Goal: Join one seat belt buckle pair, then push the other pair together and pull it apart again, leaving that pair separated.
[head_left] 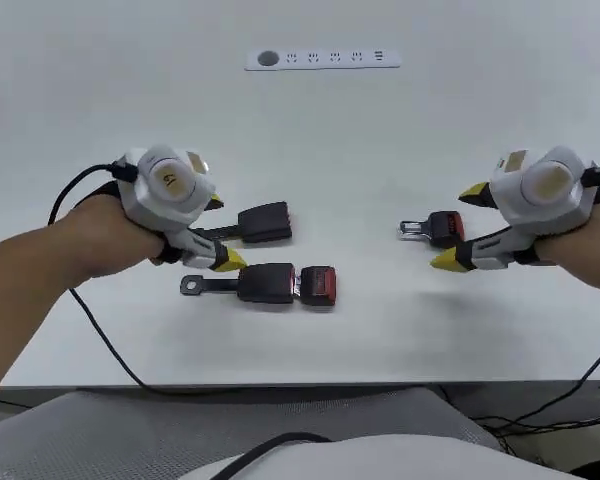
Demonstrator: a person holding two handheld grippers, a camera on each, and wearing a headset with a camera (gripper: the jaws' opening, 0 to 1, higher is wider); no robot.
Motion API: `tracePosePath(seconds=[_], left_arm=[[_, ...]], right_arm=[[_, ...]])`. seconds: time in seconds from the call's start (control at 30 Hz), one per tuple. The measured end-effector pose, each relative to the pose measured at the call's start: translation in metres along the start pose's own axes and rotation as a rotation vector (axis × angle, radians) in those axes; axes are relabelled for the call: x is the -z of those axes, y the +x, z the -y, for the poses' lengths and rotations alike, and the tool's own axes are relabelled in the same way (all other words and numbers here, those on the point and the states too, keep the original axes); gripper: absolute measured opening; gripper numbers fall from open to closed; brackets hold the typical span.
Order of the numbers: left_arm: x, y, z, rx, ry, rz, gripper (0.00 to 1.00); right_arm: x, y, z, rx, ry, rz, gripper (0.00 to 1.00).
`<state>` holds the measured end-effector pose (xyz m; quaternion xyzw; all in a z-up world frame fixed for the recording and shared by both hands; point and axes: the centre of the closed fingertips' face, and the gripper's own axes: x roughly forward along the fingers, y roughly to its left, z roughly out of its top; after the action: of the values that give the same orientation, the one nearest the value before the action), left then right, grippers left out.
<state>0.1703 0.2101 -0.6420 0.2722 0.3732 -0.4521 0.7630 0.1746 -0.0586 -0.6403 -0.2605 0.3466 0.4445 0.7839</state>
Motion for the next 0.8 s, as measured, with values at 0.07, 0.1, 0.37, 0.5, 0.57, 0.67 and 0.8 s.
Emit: tracePosePath(seconds=[0.07, 0.1, 0.37, 0.5, 0.57, 0.67, 0.8], left_arm=[[0.004, -0.005, 0.009, -0.007, -0.01, 0.008, 0.66], [0.006, -0.006, 0.01, -0.014, -0.016, 0.01, 0.69], [0.029, -0.028, 0.017, -0.085, -0.149, 0.061, 0.76], [0.037, -0.039, 0.024, -0.107, -0.21, 0.079, 0.8], [0.041, -0.043, 0.025, -0.121, -0.243, 0.091, 0.82], [0.05, -0.049, 0.029, -0.133, -0.263, 0.095, 0.84], [0.061, -0.055, 0.035, -0.156, -0.296, 0.097, 0.89]], right_arm=[[0.002, -0.002, -0.003, 0.019, 0.016, 0.014, 0.68], [0.003, -0.003, -0.005, 0.022, 0.027, 0.02, 0.7], [0.013, -0.021, -0.025, 0.056, 0.114, 0.06, 0.78], [0.02, -0.027, -0.027, 0.103, 0.15, 0.079, 0.9], [0.025, -0.028, -0.029, 0.108, 0.183, 0.085, 0.9], [0.027, -0.031, -0.041, 0.108, 0.196, 0.087, 0.91], [0.033, -0.035, -0.042, 0.128, 0.222, 0.091, 0.93]])
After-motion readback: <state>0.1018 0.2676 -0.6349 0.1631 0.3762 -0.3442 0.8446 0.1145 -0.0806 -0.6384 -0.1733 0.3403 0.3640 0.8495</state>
